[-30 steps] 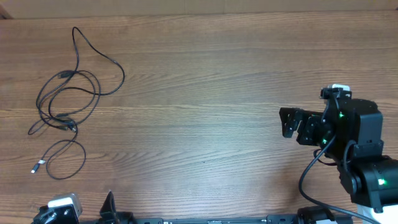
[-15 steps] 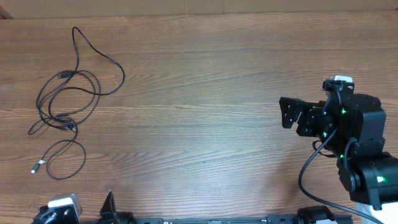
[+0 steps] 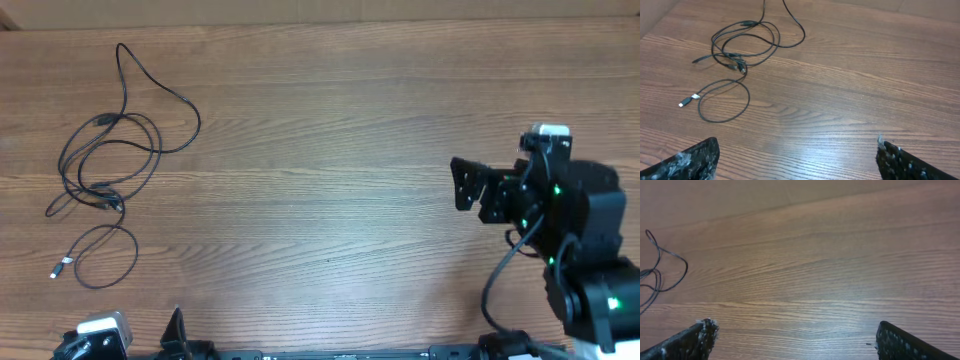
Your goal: Untangle cables
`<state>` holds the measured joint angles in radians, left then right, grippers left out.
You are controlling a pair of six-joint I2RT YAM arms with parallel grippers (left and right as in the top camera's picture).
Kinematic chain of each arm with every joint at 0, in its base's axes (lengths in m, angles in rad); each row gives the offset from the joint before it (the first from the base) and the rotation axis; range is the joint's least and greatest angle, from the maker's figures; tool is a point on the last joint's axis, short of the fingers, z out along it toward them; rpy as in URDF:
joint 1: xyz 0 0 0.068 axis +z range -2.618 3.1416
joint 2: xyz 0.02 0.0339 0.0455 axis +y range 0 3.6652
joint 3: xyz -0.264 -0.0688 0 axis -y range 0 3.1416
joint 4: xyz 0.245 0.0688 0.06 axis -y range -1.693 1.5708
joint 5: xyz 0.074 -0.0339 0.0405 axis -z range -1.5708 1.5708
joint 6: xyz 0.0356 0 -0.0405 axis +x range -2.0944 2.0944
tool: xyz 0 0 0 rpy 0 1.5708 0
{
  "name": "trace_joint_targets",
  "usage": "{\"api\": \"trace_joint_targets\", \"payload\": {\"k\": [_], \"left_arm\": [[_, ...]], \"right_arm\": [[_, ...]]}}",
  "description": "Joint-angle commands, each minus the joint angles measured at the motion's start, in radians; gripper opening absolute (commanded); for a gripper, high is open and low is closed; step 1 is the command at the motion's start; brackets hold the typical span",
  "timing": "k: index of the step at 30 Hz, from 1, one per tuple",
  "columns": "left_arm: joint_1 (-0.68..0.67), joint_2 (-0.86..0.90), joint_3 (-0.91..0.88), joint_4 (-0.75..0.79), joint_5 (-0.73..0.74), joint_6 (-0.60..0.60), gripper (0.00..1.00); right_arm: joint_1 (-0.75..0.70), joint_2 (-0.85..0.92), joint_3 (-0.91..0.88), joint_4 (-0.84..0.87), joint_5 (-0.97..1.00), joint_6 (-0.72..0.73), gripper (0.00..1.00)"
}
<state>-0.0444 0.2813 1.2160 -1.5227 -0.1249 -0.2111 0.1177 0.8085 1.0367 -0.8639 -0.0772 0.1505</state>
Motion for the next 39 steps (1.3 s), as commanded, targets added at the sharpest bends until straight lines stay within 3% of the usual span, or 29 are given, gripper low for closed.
{"api": "trace_joint_targets", "payload": {"k": [1, 13, 22, 31, 39], "left_arm": [[0.0, -0.007, -0.003, 0.004, -0.013, -0.021, 1.0], [0.0, -0.007, -0.003, 0.004, -0.013, -0.022, 1.0], [0.0, -0.007, -0.003, 0.004, -0.013, -0.021, 1.0], [0.0, -0.007, -0.003, 0.004, -0.013, -0.022, 1.0], [0.0, -0.007, -0.003, 0.004, -0.013, -0.022, 1.0]], "right_arm": [[-0.002, -0.099, -0.057, 0.018, 0.032, -0.029, 1.0], [-0.022, -0.496, -0.366, 0.207, 0.058, -0.029, 1.0], [-0.024, -0.689, -0.539, 0.345, 0.062, -0.029, 1.0], [-0.024, -0.805, -0.801, 0.761, 0.062, -0.03, 1.0], [-0.024, -0.806, -0.998, 1.092, 0.061, -0.064, 1.0]]}}
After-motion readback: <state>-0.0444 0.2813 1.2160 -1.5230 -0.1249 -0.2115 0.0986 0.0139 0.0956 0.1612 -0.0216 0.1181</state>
